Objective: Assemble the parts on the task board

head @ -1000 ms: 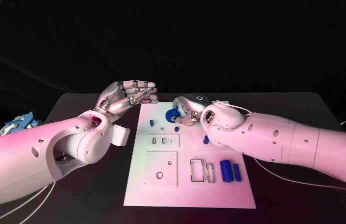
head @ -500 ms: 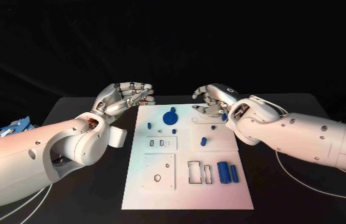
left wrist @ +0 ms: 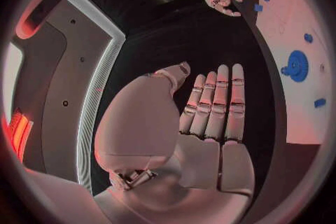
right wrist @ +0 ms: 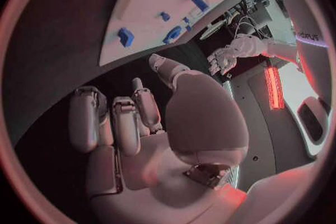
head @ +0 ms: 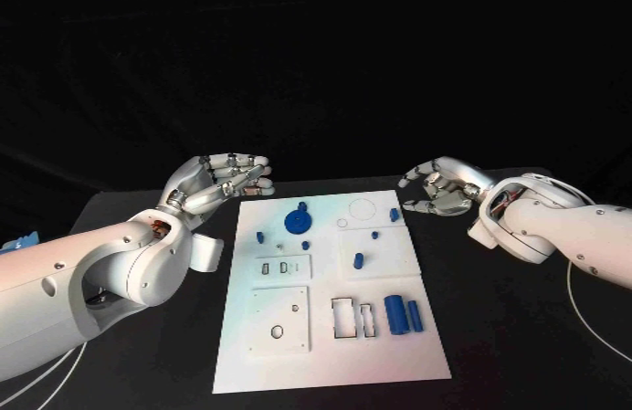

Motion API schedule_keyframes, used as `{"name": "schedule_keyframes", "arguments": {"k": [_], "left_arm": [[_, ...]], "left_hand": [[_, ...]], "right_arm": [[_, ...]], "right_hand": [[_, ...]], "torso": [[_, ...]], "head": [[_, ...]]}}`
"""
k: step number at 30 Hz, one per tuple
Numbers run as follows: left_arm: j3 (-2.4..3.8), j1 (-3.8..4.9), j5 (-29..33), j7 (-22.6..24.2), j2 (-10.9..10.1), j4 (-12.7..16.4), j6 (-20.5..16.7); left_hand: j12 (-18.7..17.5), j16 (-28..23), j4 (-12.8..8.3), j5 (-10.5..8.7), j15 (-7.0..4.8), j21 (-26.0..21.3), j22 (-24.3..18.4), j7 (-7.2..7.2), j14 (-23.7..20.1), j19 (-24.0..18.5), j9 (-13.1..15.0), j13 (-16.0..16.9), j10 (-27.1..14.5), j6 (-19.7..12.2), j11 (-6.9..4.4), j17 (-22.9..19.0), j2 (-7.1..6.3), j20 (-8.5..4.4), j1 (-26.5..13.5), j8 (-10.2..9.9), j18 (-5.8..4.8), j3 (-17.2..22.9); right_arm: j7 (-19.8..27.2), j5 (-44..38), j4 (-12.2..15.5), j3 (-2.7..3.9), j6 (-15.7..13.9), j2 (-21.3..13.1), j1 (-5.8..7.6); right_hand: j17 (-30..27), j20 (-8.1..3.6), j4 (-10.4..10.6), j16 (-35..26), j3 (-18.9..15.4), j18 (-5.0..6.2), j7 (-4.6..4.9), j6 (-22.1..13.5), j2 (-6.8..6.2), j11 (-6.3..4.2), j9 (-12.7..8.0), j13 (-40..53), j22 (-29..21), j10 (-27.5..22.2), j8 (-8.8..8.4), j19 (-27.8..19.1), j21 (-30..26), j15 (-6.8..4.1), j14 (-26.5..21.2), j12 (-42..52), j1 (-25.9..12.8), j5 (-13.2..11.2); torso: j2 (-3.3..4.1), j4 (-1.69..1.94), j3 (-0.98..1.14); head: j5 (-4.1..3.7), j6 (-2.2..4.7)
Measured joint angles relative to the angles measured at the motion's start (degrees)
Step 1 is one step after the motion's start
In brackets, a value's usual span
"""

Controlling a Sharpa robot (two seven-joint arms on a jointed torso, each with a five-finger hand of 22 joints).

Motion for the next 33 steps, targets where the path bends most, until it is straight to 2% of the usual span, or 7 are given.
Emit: {"name": "schedule_keyframes", "arguments": {"k": [4,9,20,25,33], "left_arm": [[0.0,0.0,0.04,0.01,0.09,-0.15,0.16],[0.0,0.0,0.07,0.02,0.11,-0.33,0.31],[0.0,-0.02,0.12,0.03,0.21,-0.58,0.52],[0.0,-0.02,0.14,0.04,0.23,-0.66,0.55],[0.0,-0.02,0.15,0.05,0.3,-0.74,0.59]], "left_hand": [[0.0,0.0,-0.02,0.0,0.0,0.0,0.0,0.0,0.0,0.0,0.0,0.0,0.0,0.0,0.0,0.03,0.0,0.0,0.0,0.0,0.0,0.02],[0.0,0.0,-0.02,0.0,0.0,0.0,0.0,0.0,0.0,0.0,-0.01,0.0,0.0,0.0,0.0,0.05,0.0,0.0,0.0,0.0,0.0,0.02],[0.0,0.0,-0.02,0.0,0.0,0.0,0.01,0.0,0.0,0.0,-0.01,0.0,0.0,0.0,0.0,0.04,0.0,0.0,0.0,0.0,0.0,0.02],[0.0,0.0,-0.02,0.0,0.0,0.0,0.01,0.0,0.0,0.0,-0.01,0.0,0.0,0.0,0.0,0.04,0.0,0.0,0.0,0.0,0.0,0.02],[0.0,0.0,-0.02,0.0,0.0,0.0,0.01,0.0,0.0,0.0,-0.02,0.0,0.0,0.0,0.0,0.03,0.0,0.0,0.0,0.0,0.0,0.02]], "right_arm": [[1.04,0.81,-1.33,0.0,1.15,-0.21,-0.47],[1.82,1.22,-2.44,-0.01,1.87,0.55,-1.0],[2.13,1.13,-5.11,-0.02,2.2,3.0,-2.22],[1.78,0.79,-6.17,-0.05,2.12,4.14,-2.96],[1.11,-0.12,-6.95,-0.05,2.07,5.2,-3.36]], "right_hand": [[0.0,0.01,-0.27,0.0,0.03,0.0,0.0,0.0,-0.17,0.0,0.0,0.06,0.0,0.0,0.0,-0.01,0.0,0.0,0.0,0.0,0.42,0.32],[0.0,0.02,-0.47,0.0,0.15,0.0,0.19,-0.18,0.01,0.21,0.0,0.25,-0.01,0.21,0.0,-0.02,0.0,0.0,0.0,0.0,0.6,0.32],[-0.01,0.25,-0.98,0.0,0.67,0.0,0.32,0.52,0.92,0.41,0.2,0.65,-0.02,0.41,0.0,0.2,0.0,0.2,-0.2,0.0,1.5,0.55],[-0.01,0.25,-1.18,0.0,0.87,0.0,0.33,0.91,1.09,0.41,0.2,0.79,-0.02,0.41,0.0,0.19,0.0,0.2,-0.2,0.0,1.67,0.55],[-0.01,0.25,-1.42,0.0,1.11,0.0,0.36,1.3,1.14,0.41,0.28,0.79,-0.02,0.41,0.0,0.19,0.0,0.2,-0.2,0.0,1.72,0.55]], "torso": [[-0.05,-0.15,0.14],[-0.06,-0.08,0.14],[0.02,0.25,-0.16],[0.03,0.25,-0.16],[0.04,0.29,-0.11]], "head": [[-0.15,-0.15],[-0.25,-0.35],[-0.25,-0.82],[-0.13,-0.86],[0.05,-1.36]]}}
